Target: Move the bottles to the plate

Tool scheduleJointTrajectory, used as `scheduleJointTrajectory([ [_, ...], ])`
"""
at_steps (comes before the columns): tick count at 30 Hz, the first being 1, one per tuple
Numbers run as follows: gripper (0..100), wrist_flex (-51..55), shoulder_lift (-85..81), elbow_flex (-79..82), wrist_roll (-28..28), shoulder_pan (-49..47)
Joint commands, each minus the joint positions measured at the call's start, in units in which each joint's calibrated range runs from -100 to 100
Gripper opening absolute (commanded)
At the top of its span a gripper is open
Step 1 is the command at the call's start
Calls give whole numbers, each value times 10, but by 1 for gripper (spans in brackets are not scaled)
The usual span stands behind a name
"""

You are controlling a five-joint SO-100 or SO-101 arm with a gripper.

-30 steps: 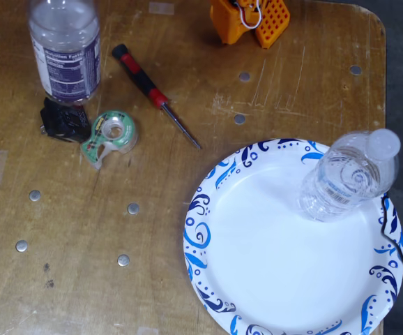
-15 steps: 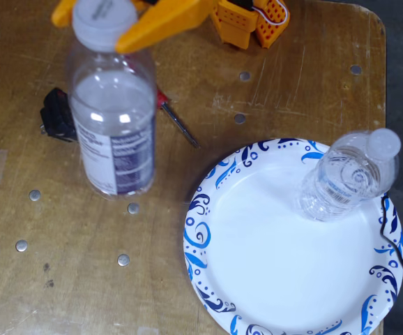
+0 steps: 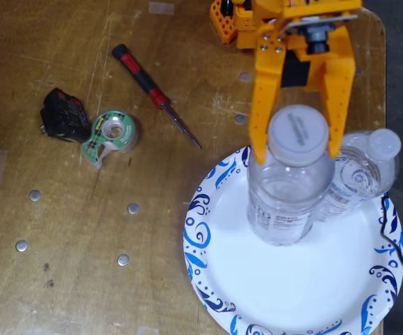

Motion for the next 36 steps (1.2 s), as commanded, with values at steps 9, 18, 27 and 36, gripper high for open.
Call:
scheduleJointTrajectory([
  [9, 1, -117, 124, -35, -8, 5],
  [18, 2, -160, 163, -21, 21, 20],
  [27, 8, -161, 125, 57, 25, 31],
  [36, 8, -157, 45, 145, 25, 40],
])
